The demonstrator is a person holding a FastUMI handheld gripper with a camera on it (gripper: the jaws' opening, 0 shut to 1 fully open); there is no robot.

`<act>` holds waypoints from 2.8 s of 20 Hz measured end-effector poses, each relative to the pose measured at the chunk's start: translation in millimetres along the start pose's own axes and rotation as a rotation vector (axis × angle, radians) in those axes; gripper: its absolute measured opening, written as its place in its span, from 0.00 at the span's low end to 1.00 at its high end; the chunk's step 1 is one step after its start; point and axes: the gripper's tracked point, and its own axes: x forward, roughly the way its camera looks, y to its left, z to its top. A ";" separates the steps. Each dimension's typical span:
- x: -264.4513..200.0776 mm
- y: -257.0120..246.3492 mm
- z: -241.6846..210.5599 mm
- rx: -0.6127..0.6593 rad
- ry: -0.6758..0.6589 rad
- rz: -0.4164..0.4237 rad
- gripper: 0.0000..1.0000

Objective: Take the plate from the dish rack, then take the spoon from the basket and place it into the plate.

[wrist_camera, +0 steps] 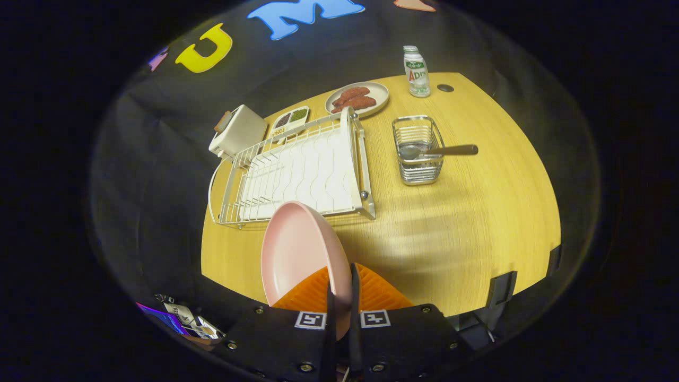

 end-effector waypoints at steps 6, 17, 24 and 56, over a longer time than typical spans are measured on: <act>42.3 -21.3 -21.7 0.025 0.034 0.053 0.09; 91.5 -53.8 -33.6 0.102 0.075 0.176 0.09; 87.2 -68.9 -29.0 0.079 0.010 0.170 0.25; 9.7 -133.7 162.5 -0.318 -0.926 -0.070 0.37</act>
